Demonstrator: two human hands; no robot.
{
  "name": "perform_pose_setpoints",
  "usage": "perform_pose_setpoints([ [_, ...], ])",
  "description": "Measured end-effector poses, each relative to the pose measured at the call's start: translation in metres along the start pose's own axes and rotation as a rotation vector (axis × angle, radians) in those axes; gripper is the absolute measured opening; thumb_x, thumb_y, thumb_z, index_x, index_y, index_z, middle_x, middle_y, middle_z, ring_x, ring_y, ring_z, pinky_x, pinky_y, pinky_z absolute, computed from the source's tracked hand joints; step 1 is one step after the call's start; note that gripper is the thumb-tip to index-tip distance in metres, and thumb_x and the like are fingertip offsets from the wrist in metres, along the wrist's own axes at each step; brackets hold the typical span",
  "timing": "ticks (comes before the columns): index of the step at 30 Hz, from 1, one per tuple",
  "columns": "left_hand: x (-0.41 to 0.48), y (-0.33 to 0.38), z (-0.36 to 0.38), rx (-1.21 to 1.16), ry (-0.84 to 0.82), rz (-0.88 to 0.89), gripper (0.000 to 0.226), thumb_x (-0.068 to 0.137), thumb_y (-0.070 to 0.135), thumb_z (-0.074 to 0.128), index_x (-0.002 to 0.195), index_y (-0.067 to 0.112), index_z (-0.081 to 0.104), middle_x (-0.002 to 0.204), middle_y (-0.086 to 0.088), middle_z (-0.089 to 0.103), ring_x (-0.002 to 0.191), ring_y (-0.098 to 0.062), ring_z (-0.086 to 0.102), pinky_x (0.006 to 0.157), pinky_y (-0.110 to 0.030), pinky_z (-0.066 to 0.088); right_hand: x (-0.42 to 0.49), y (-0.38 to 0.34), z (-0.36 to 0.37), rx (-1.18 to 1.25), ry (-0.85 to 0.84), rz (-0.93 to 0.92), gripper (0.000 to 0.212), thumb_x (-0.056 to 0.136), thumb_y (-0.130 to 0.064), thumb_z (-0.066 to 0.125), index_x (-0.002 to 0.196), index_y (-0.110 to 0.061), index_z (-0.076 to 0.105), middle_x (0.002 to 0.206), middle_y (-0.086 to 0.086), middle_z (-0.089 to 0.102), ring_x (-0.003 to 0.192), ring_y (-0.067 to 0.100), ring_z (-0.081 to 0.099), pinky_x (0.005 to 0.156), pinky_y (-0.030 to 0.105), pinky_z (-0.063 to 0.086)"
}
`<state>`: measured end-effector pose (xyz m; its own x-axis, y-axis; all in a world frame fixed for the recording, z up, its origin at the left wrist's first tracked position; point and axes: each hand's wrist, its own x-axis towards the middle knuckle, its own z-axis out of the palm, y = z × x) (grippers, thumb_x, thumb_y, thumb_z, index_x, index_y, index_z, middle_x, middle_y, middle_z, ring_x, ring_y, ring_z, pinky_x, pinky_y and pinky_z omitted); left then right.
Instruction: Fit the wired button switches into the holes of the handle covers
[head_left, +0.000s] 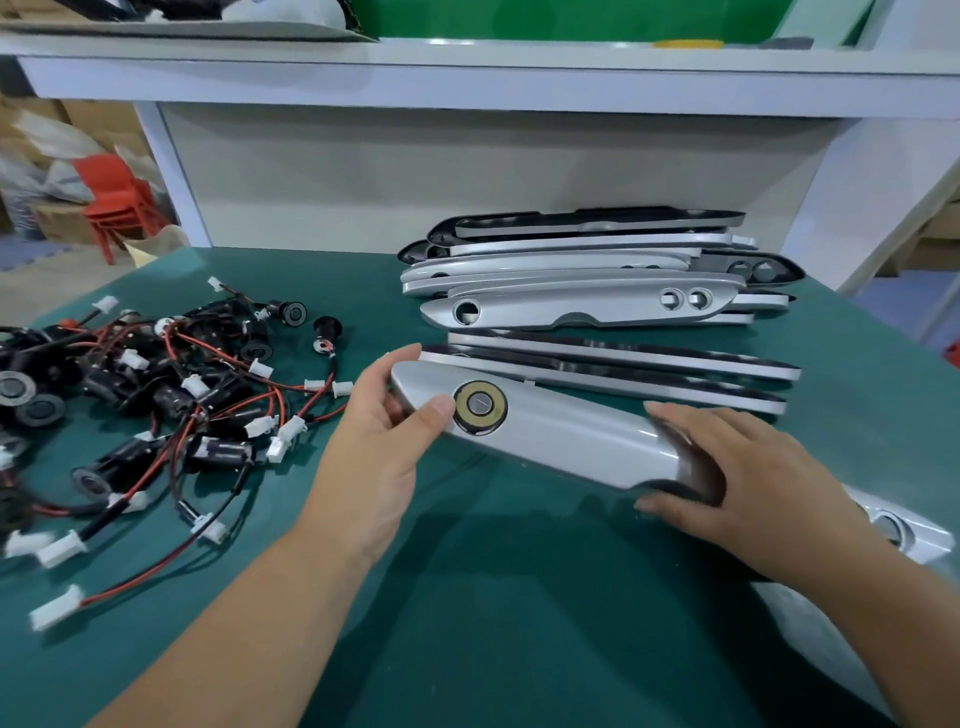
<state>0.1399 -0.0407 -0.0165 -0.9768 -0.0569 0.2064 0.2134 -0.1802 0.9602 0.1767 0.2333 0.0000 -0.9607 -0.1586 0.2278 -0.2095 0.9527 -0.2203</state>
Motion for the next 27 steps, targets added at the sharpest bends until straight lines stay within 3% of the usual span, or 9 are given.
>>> perform_pose_setpoints([
  [2, -0.001, 0.002, 0.003, -0.009, 0.005, 0.009, 0.038, 0.072, 0.023, 0.067, 0.103, 0.045, 0.064, 0.088, -0.003, 0.048, 0.09, -0.022, 0.049, 0.106, -0.046, 0.039, 0.002, -0.013, 0.0, 0.097, 0.064, -0.067, 0.071, 0.076, -0.074, 0.049, 0.133, -0.032, 0.05, 0.119, -0.015, 0.055, 0.112, 0.011, 0.049, 0.09, 0.024, 0.034],
  [5, -0.003, 0.005, 0.004, -0.015, -0.019, 0.034, 0.04, 0.071, 0.02, 0.068, 0.1, 0.048, 0.065, 0.072, 0.007, 0.049, 0.086, -0.022, 0.05, 0.096, -0.037, 0.045, 0.013, -0.045, 0.0, 0.189, 0.154, -0.19, 0.055, 0.084, -0.056, 0.048, 0.133, -0.032, 0.051, 0.123, -0.015, 0.055, 0.114, 0.007, 0.046, 0.094, 0.018, 0.031],
  [7, -0.006, 0.006, 0.005, -0.03, -0.043, 0.054, 0.04, 0.071, 0.02, 0.069, 0.103, 0.044, 0.064, 0.078, 0.006, 0.059, 0.087, -0.016, 0.057, 0.092, -0.033, 0.047, 0.024, -0.067, 0.0, 0.23, 0.164, -0.261, 0.051, 0.088, -0.05, 0.052, 0.136, -0.033, 0.047, 0.128, -0.015, 0.054, 0.116, 0.005, 0.043, 0.098, 0.017, 0.03],
  [10, -0.01, 0.01, 0.005, -0.033, -0.037, 0.076, 0.042, 0.072, 0.022, 0.069, 0.11, 0.038, 0.06, 0.093, -0.005, 0.058, 0.094, -0.019, 0.056, 0.1, -0.046, 0.046, 0.033, -0.09, 0.002, 0.268, 0.174, -0.338, 0.048, 0.089, -0.04, 0.059, 0.136, -0.033, 0.049, 0.132, -0.014, 0.053, 0.119, 0.013, 0.048, 0.102, 0.038, 0.038],
  [13, -0.01, 0.013, 0.003, -0.031, -0.031, 0.081, 0.044, 0.073, 0.025, 0.068, 0.113, 0.039, 0.058, 0.097, -0.006, 0.057, 0.101, -0.024, 0.054, 0.107, -0.054, 0.038, 0.036, -0.1, 0.005, 0.346, 0.225, -0.318, 0.042, 0.086, -0.035, 0.066, 0.126, -0.028, 0.059, 0.128, -0.012, 0.057, 0.117, 0.014, 0.05, 0.1, 0.042, 0.04],
  [16, -0.01, 0.012, 0.003, -0.052, -0.06, 0.09, 0.048, 0.072, 0.022, 0.068, 0.116, 0.038, 0.054, 0.091, 0.006, 0.066, 0.101, -0.018, 0.06, 0.101, -0.042, 0.046, 0.037, -0.108, 0.01, 0.362, 0.331, -0.271, 0.037, 0.076, -0.039, 0.072, 0.108, -0.02, 0.066, 0.113, -0.007, 0.064, 0.106, 0.018, 0.055, 0.09, 0.041, 0.045],
  [20, -0.009, 0.011, 0.003, -0.038, -0.067, 0.108, 0.05, 0.07, 0.021, 0.071, 0.114, 0.039, 0.054, 0.096, 0.006, 0.07, 0.099, -0.013, 0.064, 0.088, -0.03, 0.05, 0.036, -0.119, 0.016, 0.274, 0.393, -0.212, 0.045, 0.069, -0.048, 0.075, 0.092, -0.013, 0.06, 0.101, -0.002, 0.064, 0.096, 0.025, 0.057, 0.081, 0.042, 0.042],
  [24, -0.009, 0.011, 0.003, -0.018, -0.022, 0.123, 0.048, 0.071, 0.02, 0.07, 0.111, 0.04, 0.055, 0.098, -0.001, 0.067, 0.099, -0.018, 0.061, 0.092, -0.038, 0.049, 0.034, -0.114, 0.007, 0.282, 0.292, -0.221, 0.057, 0.067, -0.06, 0.068, 0.106, -0.018, 0.059, 0.107, -0.007, 0.062, 0.1, 0.017, 0.054, 0.085, 0.037, 0.042],
  [27, -0.009, 0.01, 0.005, -0.048, -0.005, 0.12, 0.047, 0.07, 0.019, 0.069, 0.111, 0.036, 0.055, 0.091, 0.008, 0.07, 0.094, -0.011, 0.063, 0.086, -0.03, 0.05, 0.031, -0.101, -0.002, 0.32, 0.149, -0.136, 0.067, 0.067, -0.068, 0.053, 0.126, -0.036, 0.048, 0.117, -0.019, 0.057, 0.103, 0.002, 0.045, 0.089, 0.027, 0.037],
])
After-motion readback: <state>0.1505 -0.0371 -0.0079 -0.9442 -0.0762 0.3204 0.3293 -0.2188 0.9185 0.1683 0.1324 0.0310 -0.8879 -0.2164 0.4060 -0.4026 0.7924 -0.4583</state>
